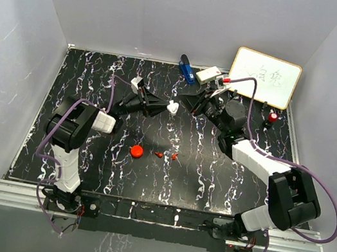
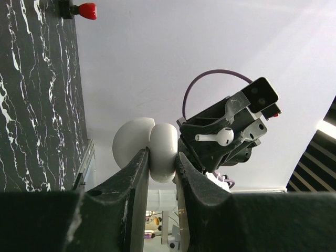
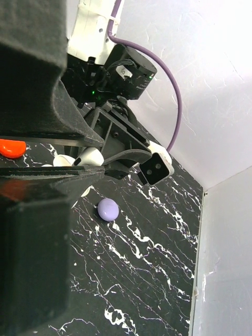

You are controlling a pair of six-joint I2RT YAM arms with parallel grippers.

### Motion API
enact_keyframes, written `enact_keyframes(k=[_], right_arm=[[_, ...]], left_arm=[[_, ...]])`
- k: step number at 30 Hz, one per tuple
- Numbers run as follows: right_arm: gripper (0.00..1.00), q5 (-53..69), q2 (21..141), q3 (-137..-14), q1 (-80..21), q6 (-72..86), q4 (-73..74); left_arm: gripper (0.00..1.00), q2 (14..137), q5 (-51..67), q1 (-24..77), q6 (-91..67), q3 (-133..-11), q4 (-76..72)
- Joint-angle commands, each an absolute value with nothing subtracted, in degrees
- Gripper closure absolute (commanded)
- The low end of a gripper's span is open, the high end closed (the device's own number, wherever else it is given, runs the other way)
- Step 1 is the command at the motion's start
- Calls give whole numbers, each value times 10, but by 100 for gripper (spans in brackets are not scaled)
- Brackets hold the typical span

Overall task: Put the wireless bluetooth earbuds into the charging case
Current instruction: Pick up the earbud from the center of the board.

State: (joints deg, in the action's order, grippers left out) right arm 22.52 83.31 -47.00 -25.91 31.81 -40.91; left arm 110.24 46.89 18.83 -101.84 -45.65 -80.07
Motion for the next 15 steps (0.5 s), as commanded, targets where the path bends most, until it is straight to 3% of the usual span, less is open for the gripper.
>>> enact_keyframes(k=[1,15], right_arm=[[100,231,831,-470,-265,308,-442],[100,229,835,-462,-268,300,-437]], left_arm=[[100,1093,465,194,-1022,-480,-873],[100,1078,464,200,-1010,-492,-847]])
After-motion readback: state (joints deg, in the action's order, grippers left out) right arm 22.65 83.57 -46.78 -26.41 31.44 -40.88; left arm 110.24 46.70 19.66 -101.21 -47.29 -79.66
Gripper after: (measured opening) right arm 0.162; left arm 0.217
